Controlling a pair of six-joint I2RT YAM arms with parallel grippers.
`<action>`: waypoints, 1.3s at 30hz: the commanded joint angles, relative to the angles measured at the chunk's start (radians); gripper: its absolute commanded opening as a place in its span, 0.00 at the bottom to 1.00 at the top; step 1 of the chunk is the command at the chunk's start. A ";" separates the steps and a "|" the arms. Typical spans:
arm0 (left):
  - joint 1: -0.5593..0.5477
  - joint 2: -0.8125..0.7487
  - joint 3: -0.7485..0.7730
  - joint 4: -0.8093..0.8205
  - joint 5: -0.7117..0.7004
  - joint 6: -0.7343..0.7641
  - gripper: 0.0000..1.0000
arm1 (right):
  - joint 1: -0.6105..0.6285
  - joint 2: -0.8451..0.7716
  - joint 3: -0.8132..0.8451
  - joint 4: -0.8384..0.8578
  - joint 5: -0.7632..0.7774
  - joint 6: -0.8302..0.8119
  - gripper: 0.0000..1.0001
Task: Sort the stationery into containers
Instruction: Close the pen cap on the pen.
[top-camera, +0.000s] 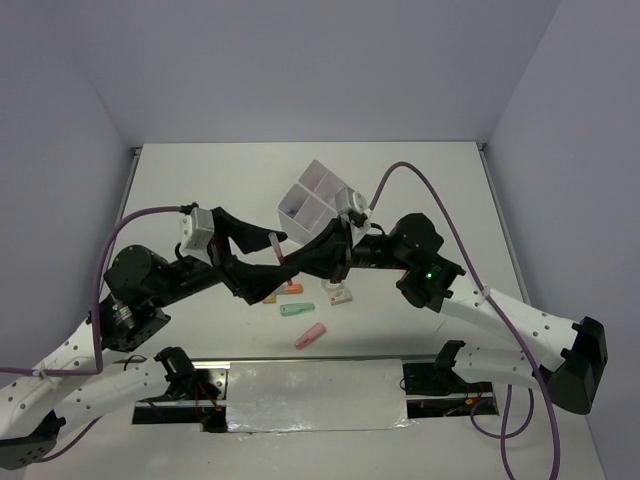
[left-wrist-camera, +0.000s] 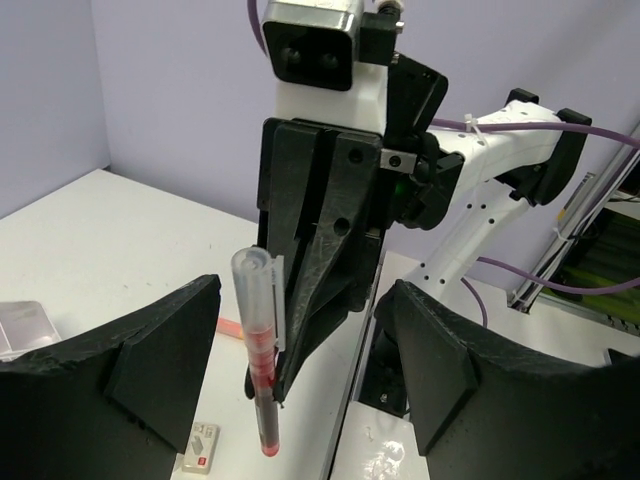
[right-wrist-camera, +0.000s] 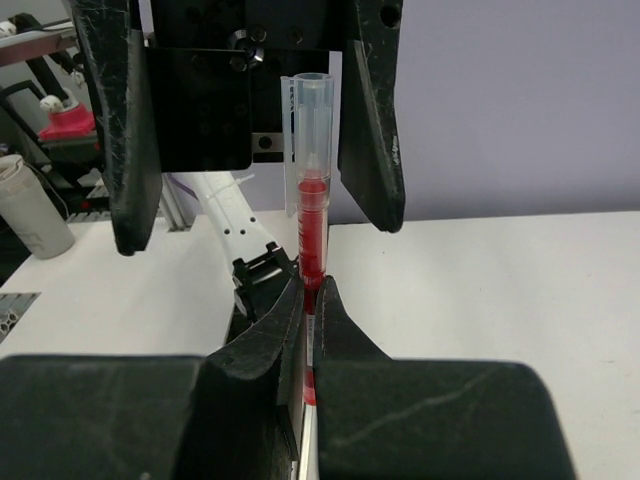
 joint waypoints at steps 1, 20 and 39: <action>-0.002 -0.005 0.048 0.079 0.032 0.016 0.82 | 0.002 -0.001 0.000 0.047 -0.001 0.005 0.00; -0.004 -0.018 0.054 0.041 -0.009 0.055 0.59 | 0.008 0.010 0.000 0.031 -0.013 0.001 0.00; -0.004 -0.016 0.017 -0.007 -0.028 0.062 0.70 | 0.010 -0.004 -0.004 0.047 -0.029 -0.004 0.00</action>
